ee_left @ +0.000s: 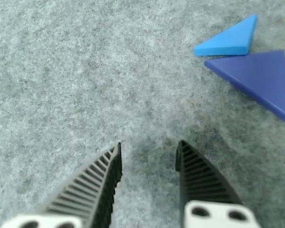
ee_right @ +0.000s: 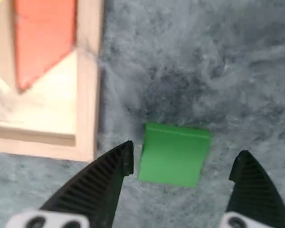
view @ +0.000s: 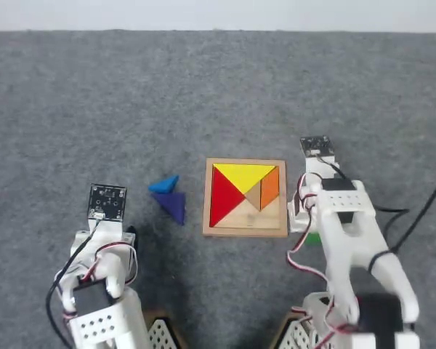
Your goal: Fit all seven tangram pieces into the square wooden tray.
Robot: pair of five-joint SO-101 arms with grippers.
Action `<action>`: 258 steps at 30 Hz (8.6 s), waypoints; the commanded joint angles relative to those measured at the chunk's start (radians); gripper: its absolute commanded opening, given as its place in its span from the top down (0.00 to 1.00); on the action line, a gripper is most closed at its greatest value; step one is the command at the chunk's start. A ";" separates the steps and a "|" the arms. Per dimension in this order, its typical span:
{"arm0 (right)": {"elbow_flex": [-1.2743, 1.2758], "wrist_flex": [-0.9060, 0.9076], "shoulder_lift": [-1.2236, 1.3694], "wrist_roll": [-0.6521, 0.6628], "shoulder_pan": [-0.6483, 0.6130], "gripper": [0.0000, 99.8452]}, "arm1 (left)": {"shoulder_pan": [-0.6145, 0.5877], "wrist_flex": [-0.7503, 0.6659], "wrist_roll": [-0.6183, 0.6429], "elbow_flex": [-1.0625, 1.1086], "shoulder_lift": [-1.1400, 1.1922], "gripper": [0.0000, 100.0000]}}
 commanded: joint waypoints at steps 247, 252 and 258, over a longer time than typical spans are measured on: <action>0.454 -0.259 -0.553 0.282 0.269 0.98 | 0.296 -0.095 -0.450 -1.221 1.869 0.82; 0.454 -0.259 -0.552 0.282 0.269 0.98 | 0.296 -0.169 -0.450 -1.167 1.803 0.81; 0.454 -0.259 -0.550 0.282 0.269 0.98 | 0.296 -0.172 -0.450 -1.268 1.949 0.81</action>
